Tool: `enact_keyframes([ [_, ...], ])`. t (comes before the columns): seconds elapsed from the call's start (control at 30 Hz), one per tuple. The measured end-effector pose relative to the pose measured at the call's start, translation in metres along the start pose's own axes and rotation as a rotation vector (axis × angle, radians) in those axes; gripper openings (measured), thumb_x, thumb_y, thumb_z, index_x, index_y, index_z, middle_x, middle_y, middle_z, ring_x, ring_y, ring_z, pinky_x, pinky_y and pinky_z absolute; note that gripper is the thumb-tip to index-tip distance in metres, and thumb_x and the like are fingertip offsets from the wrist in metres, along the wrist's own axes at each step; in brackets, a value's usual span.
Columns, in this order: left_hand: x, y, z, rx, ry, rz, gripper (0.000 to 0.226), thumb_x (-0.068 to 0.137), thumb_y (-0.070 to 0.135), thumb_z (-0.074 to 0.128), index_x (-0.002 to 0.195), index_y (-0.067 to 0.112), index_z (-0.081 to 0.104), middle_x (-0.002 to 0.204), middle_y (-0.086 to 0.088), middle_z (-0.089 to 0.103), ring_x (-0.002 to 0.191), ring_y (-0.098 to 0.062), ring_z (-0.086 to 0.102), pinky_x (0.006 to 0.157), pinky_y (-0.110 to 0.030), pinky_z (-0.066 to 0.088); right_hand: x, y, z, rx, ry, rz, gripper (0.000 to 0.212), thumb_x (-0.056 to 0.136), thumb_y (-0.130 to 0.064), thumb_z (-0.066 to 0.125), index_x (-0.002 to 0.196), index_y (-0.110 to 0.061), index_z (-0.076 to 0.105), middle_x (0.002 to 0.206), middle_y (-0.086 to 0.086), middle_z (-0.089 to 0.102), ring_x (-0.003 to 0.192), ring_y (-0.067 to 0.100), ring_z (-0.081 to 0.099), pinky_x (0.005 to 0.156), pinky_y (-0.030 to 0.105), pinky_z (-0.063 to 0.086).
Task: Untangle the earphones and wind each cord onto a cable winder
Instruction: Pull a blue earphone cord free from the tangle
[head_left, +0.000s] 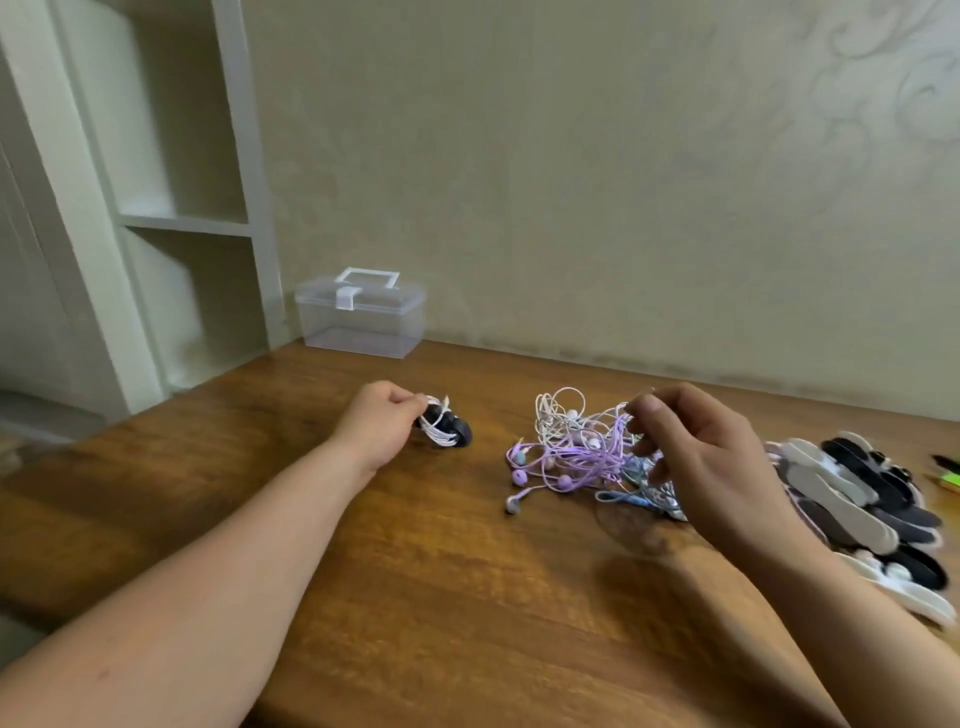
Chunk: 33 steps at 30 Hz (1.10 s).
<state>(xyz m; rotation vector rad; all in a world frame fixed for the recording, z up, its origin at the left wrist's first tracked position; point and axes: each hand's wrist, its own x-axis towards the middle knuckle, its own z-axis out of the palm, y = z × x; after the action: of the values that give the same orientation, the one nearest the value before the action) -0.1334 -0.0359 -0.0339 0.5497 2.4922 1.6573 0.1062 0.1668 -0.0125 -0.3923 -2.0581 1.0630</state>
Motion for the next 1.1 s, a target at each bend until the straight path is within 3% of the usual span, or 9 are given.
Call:
enact_keyframes([
  [0.13, 0.010, -0.018, 0.010, 0.306, 0.072, 0.022, 0.019, 0.094, 0.047, 0.061, 0.106, 0.034, 0.068, 0.123, 0.003, 0.065, 0.122, -0.026, 0.057, 0.106, -0.050, 0.048, 0.003, 0.006, -0.003, -0.009, 0.061, 0.029, 0.019, 0.105, -0.029, 0.060, 0.094, -0.021, 0.073, 0.084, -0.002, 0.073, 0.077, 0.014, 0.070, 0.068, 0.051, 0.060],
  [0.23, 0.004, -0.008, 0.016, 0.327, 0.171, 0.088, 0.028, 0.101, 0.037, 0.058, 0.126, 0.026, 0.062, 0.135, -0.003, 0.053, 0.130, -0.029, 0.047, 0.111, -0.052, 0.042, 0.007, 0.012, -0.007, -0.002, 0.091, 0.048, 0.019, 0.105, -0.028, 0.059, 0.095, -0.020, 0.073, 0.085, -0.005, 0.074, 0.075, 0.013, 0.070, 0.067, 0.050, 0.060],
  [0.33, -0.011, 0.012, 0.023, 0.226, 0.226, 0.236, 0.025, 0.101, 0.031, 0.058, 0.125, 0.026, 0.060, 0.129, 0.003, 0.052, 0.126, -0.023, 0.049, 0.109, -0.047, 0.044, 0.012, 0.018, -0.008, 0.000, 0.110, 0.050, 0.021, 0.105, -0.030, 0.058, 0.094, -0.020, 0.073, 0.084, -0.006, 0.074, 0.076, 0.016, 0.071, 0.068, 0.051, 0.061],
  [0.5, -0.041, 0.056, 0.067, 0.125, -0.002, 0.478, 0.011, 0.100, 0.024, 0.058, 0.110, 0.024, 0.063, 0.111, 0.010, 0.057, 0.098, -0.007, 0.057, 0.088, -0.027, 0.049, 0.017, 0.028, -0.017, 0.031, 0.149, 0.079, 0.022, 0.106, -0.027, 0.056, 0.095, -0.019, 0.073, 0.084, -0.004, 0.074, 0.073, 0.014, 0.070, 0.067, 0.049, 0.059],
  [0.67, -0.060, 0.081, 0.111, 0.029, -0.258, 0.492, 0.013, 0.102, 0.020, 0.057, 0.106, 0.024, 0.069, 0.097, 0.010, 0.068, 0.086, -0.011, 0.064, 0.076, -0.031, 0.054, 0.021, 0.036, -0.037, 0.024, 0.235, 0.096, 0.021, 0.106, -0.024, 0.054, 0.095, -0.017, 0.070, 0.086, -0.001, 0.073, 0.067, 0.015, 0.065, 0.063, 0.039, 0.052],
  [0.77, -0.065, 0.076, 0.119, 0.005, -0.271, 0.539, 0.016, 0.101, 0.016, 0.057, 0.104, 0.027, 0.068, 0.095, 0.013, 0.067, 0.082, -0.005, 0.061, 0.072, -0.027, 0.051, 0.023, 0.038, -0.056, -0.062, 0.284, 0.071, 0.015, 0.102, -0.016, 0.054, 0.103, -0.021, 0.068, 0.089, -0.002, 0.072, 0.067, 0.015, 0.062, 0.065, 0.034, 0.049],
  [0.9, -0.066, 0.058, 0.104, 0.052, -0.368, 0.612, 0.017, 0.093, 0.012, 0.063, 0.096, 0.029, 0.063, 0.083, 0.011, 0.064, 0.070, -0.010, 0.057, 0.068, -0.035, 0.051, 0.019, 0.024, -0.074, -0.261, 0.037, 0.008, 0.013, 0.098, -0.023, 0.062, 0.094, -0.027, 0.073, 0.079, -0.005, 0.071, 0.062, 0.010, 0.060, 0.057, 0.029, 0.047],
  [1.0, -0.071, 0.053, 0.105, 0.175, -0.487, 0.657, 0.031, 0.089, 0.012, 0.069, 0.114, 0.030, 0.062, 0.098, 0.008, 0.059, 0.076, -0.010, 0.055, 0.078, -0.028, 0.049, 0.011, 0.011, -0.068, -0.515, -0.341, -0.023, 0.035, 0.085, -0.060, 0.076, 0.103, -0.031, 0.073, 0.092, -0.010, 0.066, 0.084, 0.009, 0.063, 0.075, 0.033, 0.051],
  [1.1, -0.071, 0.051, 0.114, 0.306, -0.515, 0.699, 0.053, 0.087, 0.014, 0.067, 0.134, 0.035, 0.055, 0.108, 0.016, 0.050, 0.086, -0.001, 0.053, 0.083, -0.018, 0.045, 0.007, 0.019, -0.046, -0.817, -0.505, -0.091, 0.044, 0.079, -0.062, 0.079, 0.113, -0.037, 0.071, 0.107, -0.008, 0.055, 0.103, 0.013, 0.055, 0.086, 0.035, 0.048],
])
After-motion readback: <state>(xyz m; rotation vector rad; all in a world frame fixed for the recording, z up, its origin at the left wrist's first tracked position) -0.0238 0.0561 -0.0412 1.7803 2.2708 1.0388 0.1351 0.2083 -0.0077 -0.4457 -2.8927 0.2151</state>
